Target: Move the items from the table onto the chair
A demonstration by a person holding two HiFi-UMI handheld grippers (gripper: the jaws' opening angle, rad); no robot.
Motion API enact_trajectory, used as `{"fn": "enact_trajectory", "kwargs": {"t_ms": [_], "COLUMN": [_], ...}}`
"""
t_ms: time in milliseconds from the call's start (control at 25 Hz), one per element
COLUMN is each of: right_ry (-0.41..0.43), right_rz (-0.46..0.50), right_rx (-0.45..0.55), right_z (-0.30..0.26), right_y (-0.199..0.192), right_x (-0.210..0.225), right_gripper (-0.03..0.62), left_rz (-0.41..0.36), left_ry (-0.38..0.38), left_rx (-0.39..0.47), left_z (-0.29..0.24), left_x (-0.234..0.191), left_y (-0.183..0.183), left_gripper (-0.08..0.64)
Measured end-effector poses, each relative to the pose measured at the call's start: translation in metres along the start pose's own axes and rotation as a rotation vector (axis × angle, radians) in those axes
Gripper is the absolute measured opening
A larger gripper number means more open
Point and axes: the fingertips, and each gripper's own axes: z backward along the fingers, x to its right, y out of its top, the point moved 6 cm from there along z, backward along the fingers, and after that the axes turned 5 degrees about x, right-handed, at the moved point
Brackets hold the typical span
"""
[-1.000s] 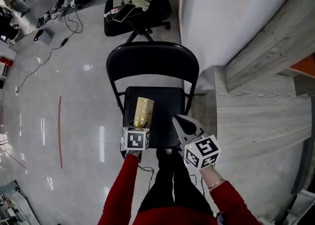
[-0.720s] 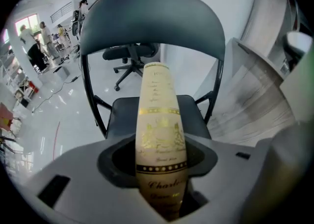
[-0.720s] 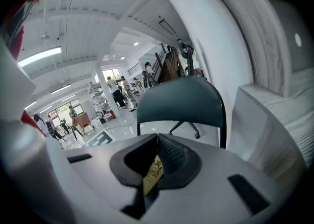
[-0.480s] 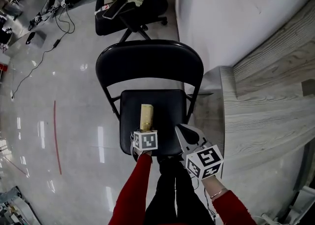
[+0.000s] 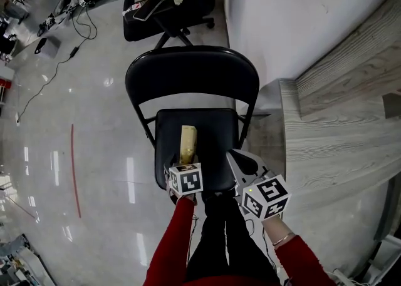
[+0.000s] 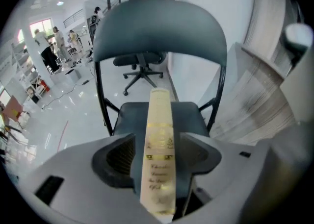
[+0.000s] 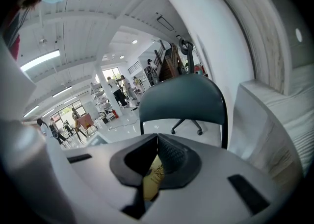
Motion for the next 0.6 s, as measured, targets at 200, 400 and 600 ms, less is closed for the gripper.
{"fn": "enact_trajectory", "kwargs": {"t_ms": [200,400,600], "right_ry": [0.067,0.189,0.308], "right_rz": [0.006,0.031,0.027], "right_rx": [0.038,0.072,0.105], "right_z": [0.021,0.062,0.115], "right_y": [0.025,0.06,0.091], "right_x": [-0.017,-0.052,-0.085], "right_gripper": [0.014,0.014,0.014], "left_rz": [0.041,-0.007,0.007], "left_ry": [-0.194,-0.425,-0.586], "left_rx": [0.323,0.579,0.712], "left_z": [0.128,0.23,0.302], "left_x": [0.005,0.013,0.035], "left_y": [0.044,0.072,0.08], "left_gripper": [0.173,0.009,0.008]}}
